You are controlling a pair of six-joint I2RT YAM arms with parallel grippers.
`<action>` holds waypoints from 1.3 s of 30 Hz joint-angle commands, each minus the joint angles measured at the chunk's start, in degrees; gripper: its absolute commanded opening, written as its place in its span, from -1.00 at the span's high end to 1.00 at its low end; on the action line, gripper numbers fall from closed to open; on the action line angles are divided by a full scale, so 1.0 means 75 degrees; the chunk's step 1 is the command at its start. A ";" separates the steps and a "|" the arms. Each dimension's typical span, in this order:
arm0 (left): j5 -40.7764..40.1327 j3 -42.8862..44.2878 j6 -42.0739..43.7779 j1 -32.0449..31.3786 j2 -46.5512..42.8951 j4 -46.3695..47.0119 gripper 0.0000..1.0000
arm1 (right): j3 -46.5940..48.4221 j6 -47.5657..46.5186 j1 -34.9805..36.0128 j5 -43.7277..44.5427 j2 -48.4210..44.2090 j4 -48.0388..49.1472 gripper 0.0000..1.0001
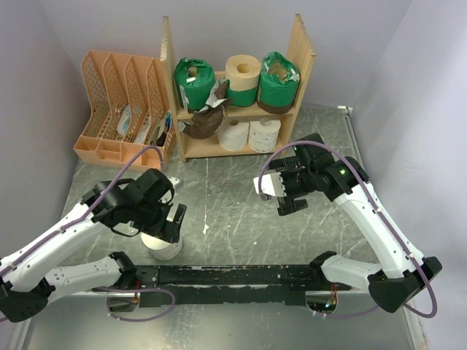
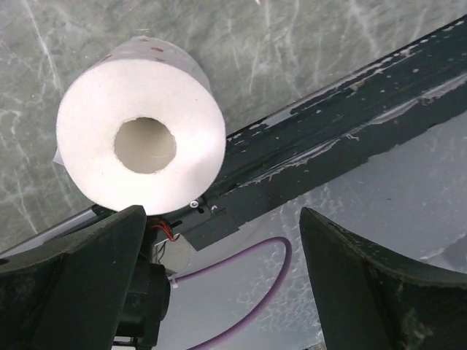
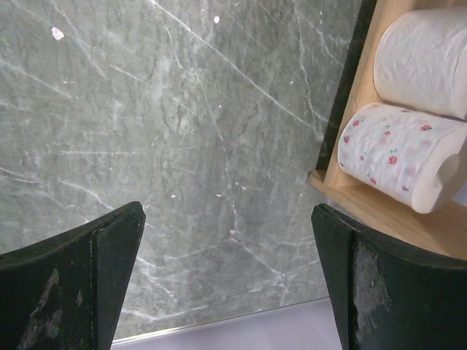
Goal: Place and organize the paper towels onto the shelf
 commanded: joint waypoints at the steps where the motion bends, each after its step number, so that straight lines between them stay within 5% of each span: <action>1: -0.0765 -0.0311 -0.0366 -0.0204 0.0214 0.0260 -0.97 | -0.0157 0.0116 -0.0110 0.0038 -0.0147 0.0200 -1.00; 33: -0.0545 -0.1662 -0.0775 -0.0471 0.0770 0.1790 -0.89 | -0.0442 0.0068 -0.0149 0.0255 -0.0194 0.0459 -1.00; 39: -0.0407 -0.1756 -0.0782 -0.0582 0.0870 0.1893 -0.71 | -0.0420 0.0096 -0.0160 0.0267 -0.0189 0.0488 -1.00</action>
